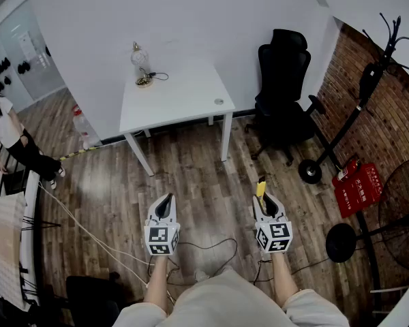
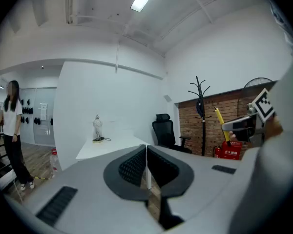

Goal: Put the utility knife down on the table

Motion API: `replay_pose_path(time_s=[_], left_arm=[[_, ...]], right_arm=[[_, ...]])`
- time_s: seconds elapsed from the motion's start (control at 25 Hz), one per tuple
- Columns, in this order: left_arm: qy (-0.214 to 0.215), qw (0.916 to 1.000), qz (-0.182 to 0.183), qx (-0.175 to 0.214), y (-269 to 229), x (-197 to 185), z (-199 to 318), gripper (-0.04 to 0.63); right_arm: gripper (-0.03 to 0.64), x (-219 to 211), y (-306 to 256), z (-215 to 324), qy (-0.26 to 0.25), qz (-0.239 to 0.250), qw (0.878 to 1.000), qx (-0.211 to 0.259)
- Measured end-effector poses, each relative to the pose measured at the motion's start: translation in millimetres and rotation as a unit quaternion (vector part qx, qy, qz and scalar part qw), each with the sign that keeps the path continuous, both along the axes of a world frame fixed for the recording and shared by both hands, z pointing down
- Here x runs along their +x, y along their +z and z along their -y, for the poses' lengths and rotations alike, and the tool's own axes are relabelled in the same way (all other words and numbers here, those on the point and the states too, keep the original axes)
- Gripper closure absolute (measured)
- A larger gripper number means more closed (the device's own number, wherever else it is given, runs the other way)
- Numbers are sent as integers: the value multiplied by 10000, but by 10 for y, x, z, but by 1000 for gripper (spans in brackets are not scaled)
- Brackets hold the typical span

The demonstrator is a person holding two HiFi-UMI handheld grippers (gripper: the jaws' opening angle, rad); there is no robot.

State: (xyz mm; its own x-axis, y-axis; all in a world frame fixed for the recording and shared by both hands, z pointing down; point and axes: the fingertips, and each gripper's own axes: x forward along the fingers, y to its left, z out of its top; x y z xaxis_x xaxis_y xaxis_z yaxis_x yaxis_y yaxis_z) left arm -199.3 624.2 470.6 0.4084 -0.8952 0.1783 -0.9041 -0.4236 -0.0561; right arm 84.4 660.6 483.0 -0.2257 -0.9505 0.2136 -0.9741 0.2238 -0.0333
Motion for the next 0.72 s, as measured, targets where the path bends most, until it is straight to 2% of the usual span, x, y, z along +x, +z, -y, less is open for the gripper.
replay_pose_path(time_s=[0.72], left_arm=[[-14, 10000, 34, -6, 7, 342, 46, 587]], right_arm=[[508, 256, 60, 45, -84, 29, 10000, -3]])
